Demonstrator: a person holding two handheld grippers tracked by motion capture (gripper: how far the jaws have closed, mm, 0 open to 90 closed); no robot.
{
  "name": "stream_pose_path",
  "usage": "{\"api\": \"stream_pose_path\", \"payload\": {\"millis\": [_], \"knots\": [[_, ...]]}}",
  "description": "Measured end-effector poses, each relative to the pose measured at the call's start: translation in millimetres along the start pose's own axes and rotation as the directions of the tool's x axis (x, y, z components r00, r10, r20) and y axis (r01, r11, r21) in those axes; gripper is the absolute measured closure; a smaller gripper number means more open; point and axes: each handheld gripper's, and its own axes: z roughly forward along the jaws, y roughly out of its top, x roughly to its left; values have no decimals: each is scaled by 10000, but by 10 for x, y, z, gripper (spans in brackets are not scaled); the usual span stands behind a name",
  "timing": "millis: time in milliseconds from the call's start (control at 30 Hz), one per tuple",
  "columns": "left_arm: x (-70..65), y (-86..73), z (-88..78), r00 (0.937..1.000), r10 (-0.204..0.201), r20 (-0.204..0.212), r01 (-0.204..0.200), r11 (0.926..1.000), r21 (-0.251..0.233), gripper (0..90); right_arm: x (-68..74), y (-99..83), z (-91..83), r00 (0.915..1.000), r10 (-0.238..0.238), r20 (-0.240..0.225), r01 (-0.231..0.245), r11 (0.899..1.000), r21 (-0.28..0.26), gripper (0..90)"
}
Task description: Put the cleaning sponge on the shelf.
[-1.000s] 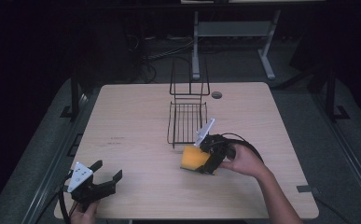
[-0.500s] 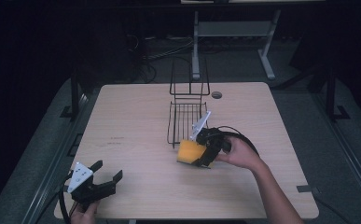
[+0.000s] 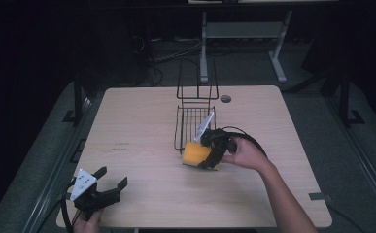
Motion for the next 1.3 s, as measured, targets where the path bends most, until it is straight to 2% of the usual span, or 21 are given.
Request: {"api": "stream_pose_path", "payload": {"millis": [167, 333, 467, 633, 733, 933, 1067, 1167, 1233, 1300], "knots": [[10, 4, -5, 10000, 4, -8, -4, 10000, -6, 140, -54, 40, 10, 9998, -103, 186, 100, 9999, 133, 214], [11, 2, 1, 10000, -3, -7, 3, 10000, 28, 140, -119, 92, 0, 10000, -47, 82, 46, 9998, 182, 214], [11, 4, 4, 10000, 9, 5, -9, 10000, 25, 140, -171, 166, 26, 9998, -184, 56, 182, 9994, 309, 213], [17, 5, 2, 10000, 51, -2, -51, 10000, 44, 140, -257, 228, 62, 10000, -45, 57, 43, 9992, 400, 212], [19, 7, 4, 10000, 30, -2, -30, 10000, 31, 140, -308, 242, 86, 10000, 37, -20, -36, 9997, 239, 212], [12, 7, 25, 9999, -22, 110, 22, 10000, 41, 141, -388, 230, 134, 10000, 75, -55, -72, 9988, 488, 213], [-5, 8, 28, 9999, 71, 92, -72, 10000, 47, 140, -438, 270, 155, 9999, 69, -77, -62, 9956, 935, 213], [3, 7, 28, 9999, -13, 107, 13, 10000, 9, 140, -508, 282, 169, 9994, 199, -279, -178, 9971, 739, 213], [9, 7, 32, 9998, -60, 189, 59, 10000, 69, 141, -523, 315, 185, 9997, 155, -169, -137, 9946, 1026, 213], [-2, 7, 34, 9998, -9, 208, 8, 10000, 60, 140, -548, 350, 178, 9999, 122, -122, -109, 9947, 1020, 213]]}}
